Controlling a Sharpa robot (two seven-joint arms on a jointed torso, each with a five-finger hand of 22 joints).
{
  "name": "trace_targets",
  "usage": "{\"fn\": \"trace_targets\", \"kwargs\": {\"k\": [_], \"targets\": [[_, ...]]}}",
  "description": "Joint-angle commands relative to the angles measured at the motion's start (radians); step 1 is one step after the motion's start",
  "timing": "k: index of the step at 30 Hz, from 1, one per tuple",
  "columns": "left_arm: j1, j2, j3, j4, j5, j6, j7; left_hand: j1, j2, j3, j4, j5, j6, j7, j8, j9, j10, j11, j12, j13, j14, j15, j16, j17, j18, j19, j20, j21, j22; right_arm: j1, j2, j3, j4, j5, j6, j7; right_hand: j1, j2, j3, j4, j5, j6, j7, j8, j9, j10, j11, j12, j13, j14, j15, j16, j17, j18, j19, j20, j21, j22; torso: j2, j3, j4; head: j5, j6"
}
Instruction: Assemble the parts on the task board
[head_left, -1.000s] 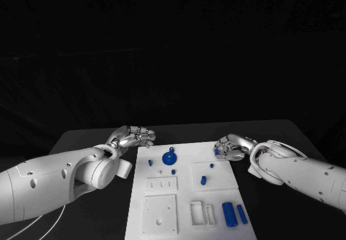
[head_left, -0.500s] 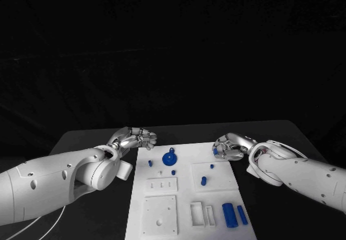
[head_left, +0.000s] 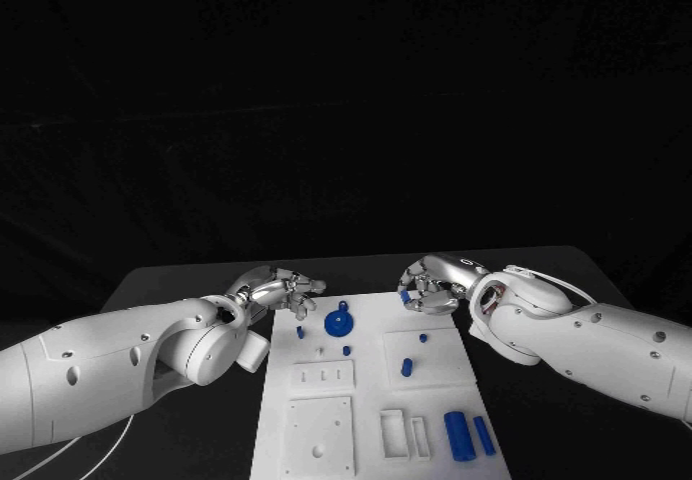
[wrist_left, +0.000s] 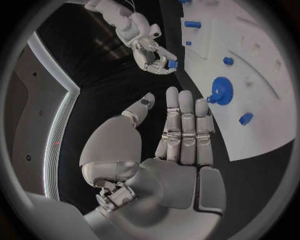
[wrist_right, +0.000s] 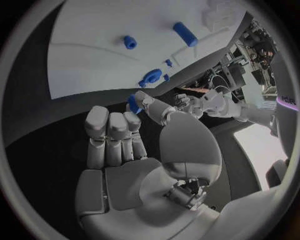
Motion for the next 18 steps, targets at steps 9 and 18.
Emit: {"fn": "trace_targets", "kwargs": {"k": [9,18], "targets": [[0.016,0.039,0.001,-0.002,-0.088,0.065,-0.188,-0.040,-0.020,-0.015,0.041,-0.004,0.031,-0.037,-0.019,0.005,0.009,-0.040,0.364,0.278,0.051,-0.088,0.268,0.125,0.029,0.061,-0.074,0.187,0.025,0.009,0.069,0.000,0.097,-0.134,0.019,-0.241,0.007,-0.005,0.014,-0.002,-0.004,0.067,0.032,0.013,0.025,0.002,-0.008,0.001,-0.001,0.000,-0.007,-0.004,0.002,0.093,0.000,-0.006,0.005,0.014,-0.020,-0.0028,-0.0032,0.007,-0.004],[0.016,0.067,-0.001,0.002,-0.113,0.056,-0.253,-0.083,-0.049,0.000,0.101,-0.012,0.032,-0.043,-0.030,0.010,-0.039,-0.046,0.500,0.378,0.053,-0.099,0.344,0.136,0.035,0.062,-0.101,0.260,0.021,0.009,0.132,0.000,0.113,-0.149,0.036,-0.287,0.008,-0.006,0.018,-0.003,-0.004,0.067,0.032,0.013,0.025,0.002,-0.009,0.001,-0.001,0.000,-0.008,-0.004,0.002,0.093,0.002,-0.006,0.005,0.014,-0.030,-0.0037,-0.0030,0.012,-0.008]]}}
